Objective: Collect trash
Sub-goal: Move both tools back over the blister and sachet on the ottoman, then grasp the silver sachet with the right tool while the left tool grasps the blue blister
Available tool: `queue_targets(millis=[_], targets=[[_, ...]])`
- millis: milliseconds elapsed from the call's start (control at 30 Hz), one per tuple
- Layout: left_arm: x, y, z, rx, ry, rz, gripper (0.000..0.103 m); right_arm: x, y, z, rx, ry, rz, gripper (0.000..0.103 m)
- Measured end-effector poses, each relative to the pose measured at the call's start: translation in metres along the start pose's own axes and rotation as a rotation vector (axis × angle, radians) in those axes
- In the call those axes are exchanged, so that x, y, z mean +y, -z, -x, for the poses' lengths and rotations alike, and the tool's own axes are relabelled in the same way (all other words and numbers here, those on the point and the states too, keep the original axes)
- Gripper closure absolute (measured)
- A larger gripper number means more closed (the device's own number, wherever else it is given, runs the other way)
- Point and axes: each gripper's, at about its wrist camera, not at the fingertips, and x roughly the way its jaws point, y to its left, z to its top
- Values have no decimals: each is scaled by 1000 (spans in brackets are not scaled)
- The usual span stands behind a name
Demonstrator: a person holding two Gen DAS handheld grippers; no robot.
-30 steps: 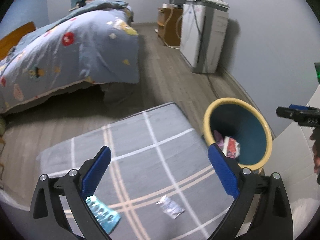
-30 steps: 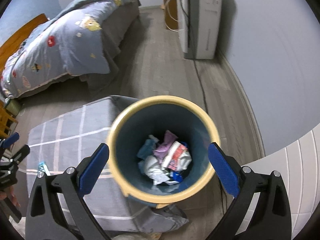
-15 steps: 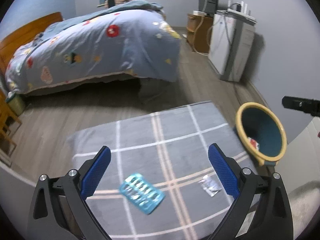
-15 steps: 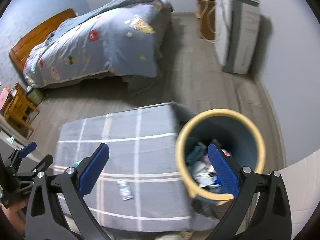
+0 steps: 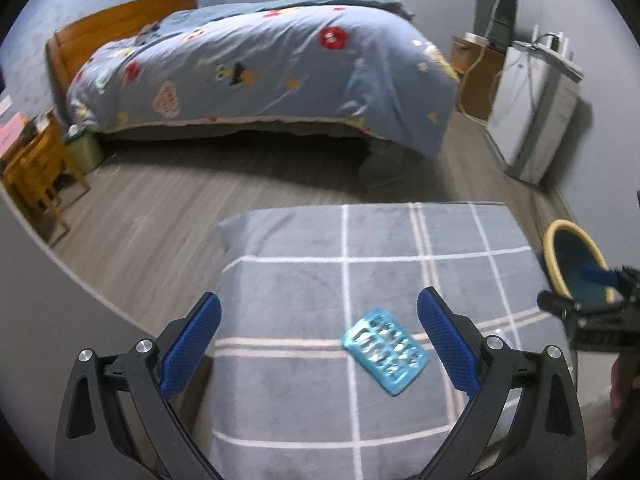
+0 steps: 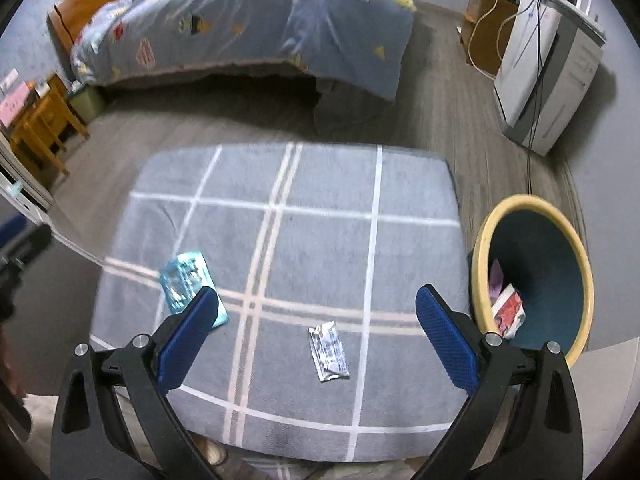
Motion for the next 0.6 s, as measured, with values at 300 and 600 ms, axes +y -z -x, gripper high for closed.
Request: queue_targets(millis=[300, 600], targets=[[4, 10, -19, 48, -6, 36, 6, -10, 34, -53, 101, 70, -90, 6], [-8, 17, -26, 67, -24, -20, 6, -16, 46, -86, 156, 67, -66, 7]])
